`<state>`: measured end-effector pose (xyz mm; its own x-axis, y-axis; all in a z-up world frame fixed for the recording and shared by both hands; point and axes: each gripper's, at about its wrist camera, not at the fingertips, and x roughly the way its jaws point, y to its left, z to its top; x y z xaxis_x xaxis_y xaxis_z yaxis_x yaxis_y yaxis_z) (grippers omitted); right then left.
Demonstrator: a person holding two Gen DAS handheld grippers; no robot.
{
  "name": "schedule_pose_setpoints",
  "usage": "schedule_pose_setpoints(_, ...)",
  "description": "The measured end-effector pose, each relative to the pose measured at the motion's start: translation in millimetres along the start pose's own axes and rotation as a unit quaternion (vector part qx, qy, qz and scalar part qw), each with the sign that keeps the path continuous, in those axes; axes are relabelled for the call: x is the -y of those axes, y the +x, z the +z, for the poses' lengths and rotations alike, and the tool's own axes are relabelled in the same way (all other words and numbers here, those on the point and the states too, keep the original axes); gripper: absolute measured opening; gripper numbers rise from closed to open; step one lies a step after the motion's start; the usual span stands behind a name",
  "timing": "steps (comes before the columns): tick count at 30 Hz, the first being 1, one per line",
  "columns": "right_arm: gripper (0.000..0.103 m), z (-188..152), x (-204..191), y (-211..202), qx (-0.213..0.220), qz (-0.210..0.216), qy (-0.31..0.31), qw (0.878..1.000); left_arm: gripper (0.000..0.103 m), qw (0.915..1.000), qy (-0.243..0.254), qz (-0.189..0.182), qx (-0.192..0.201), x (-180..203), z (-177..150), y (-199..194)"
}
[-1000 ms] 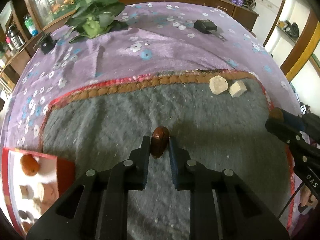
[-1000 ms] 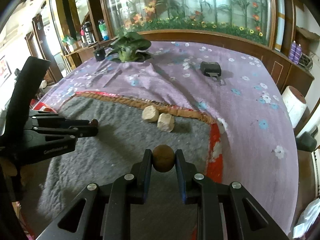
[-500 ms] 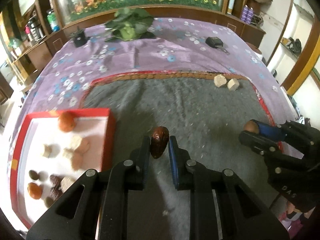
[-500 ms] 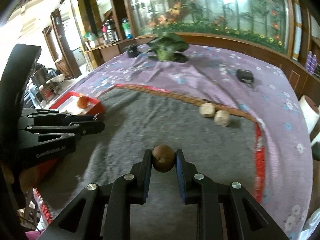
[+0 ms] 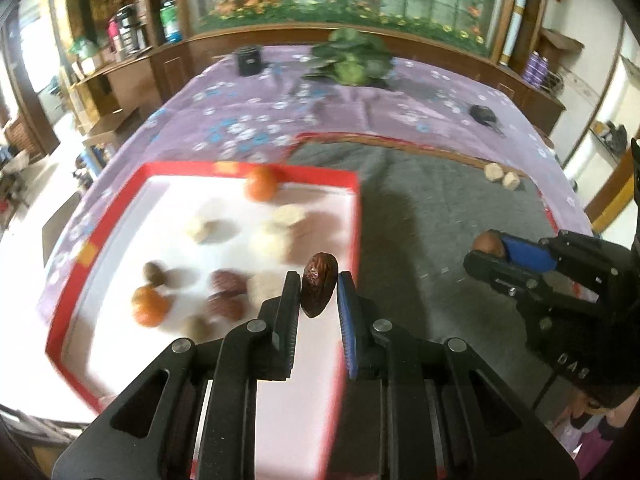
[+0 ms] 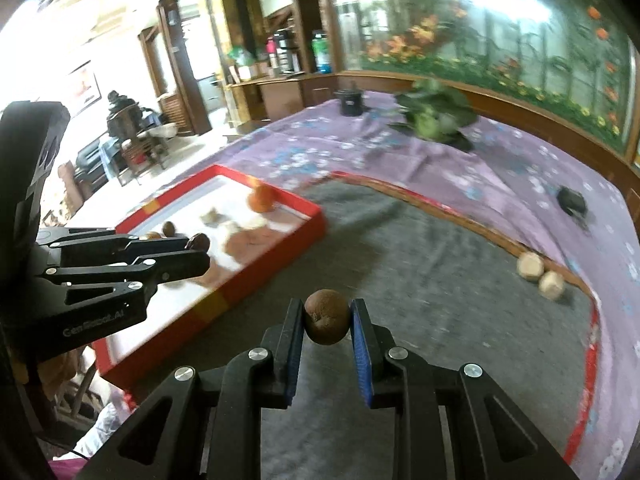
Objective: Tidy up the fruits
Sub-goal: 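Lower the red date and brown fruit into the tray and open both grippers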
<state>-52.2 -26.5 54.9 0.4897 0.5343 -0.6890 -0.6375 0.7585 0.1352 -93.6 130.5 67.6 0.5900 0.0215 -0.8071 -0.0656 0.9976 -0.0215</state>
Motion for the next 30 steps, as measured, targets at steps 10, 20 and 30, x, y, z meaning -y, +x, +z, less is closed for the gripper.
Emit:
schedule_pose_setpoints(10,0.022,30,-46,32,-0.013,0.043,-0.045,0.998,0.018,0.9982,-0.048,0.025,-0.026,-58,-32,-5)
schedule_pose_setpoints(20,0.022,49,-80,85,-0.062,0.027,-0.091,0.994,0.018,0.9973,-0.063,0.015,-0.034,-72,-36,5)
schedule_pose_setpoints(30,0.022,44,-82,114,-0.092,0.049,-0.083,0.991,0.018,0.9957,-0.078,0.026,-0.041,-78,-35,16)
